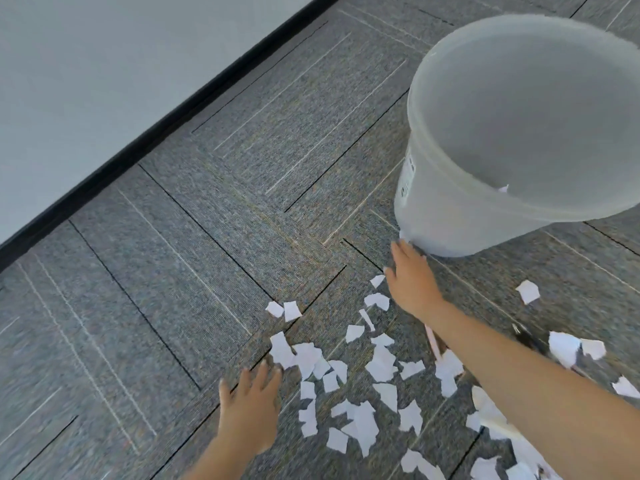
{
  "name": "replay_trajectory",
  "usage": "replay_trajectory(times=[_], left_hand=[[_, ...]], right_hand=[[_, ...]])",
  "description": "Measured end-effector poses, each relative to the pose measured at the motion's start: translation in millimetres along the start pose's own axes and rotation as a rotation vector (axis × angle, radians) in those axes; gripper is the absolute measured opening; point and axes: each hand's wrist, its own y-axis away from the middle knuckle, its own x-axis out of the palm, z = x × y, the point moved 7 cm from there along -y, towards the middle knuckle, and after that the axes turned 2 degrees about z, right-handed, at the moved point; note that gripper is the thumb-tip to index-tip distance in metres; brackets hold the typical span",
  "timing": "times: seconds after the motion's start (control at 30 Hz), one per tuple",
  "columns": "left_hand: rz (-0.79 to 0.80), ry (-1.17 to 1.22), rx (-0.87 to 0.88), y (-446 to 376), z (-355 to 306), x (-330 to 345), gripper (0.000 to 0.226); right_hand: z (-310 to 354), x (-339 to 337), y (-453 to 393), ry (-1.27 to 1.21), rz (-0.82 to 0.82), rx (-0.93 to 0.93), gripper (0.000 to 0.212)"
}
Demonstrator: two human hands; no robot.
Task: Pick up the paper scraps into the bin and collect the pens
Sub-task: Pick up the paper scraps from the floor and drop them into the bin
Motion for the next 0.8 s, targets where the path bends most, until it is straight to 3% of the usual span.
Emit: replay_trajectory(times=[0.17,0.33,0.4,0.53,0.8], left_hand=[[-0.002,-0.083,0.012,-2.9,-3.2,16.9,0.078],[0.022,-0.145,0.028,0.3,-0.5,8.2,0.088],[0.034,-0.147,0.035,-0.6,-0.5,7.2,0.086],[0.025,-0.172,0.049,-3.1,1.6,11.4,0.083],[-0.138,-0.347,0.095,-5.1,-1.5,21.2,0.091]], right_hand=[[-2.0,20.7,-29.5,0.236,0.045,0.069,0.069],[10.7,43.0,10.5,0.213,0.077,-0.009,0.065],[5.0,38.8,16.0,0.207,0.025,-0.026,0.062],[-14.1,22.7,-5.4,0.294,-0.085,0.131,0.070],[-2.3,36.5,12.3,0.338,-0.085,0.127,0.069]])
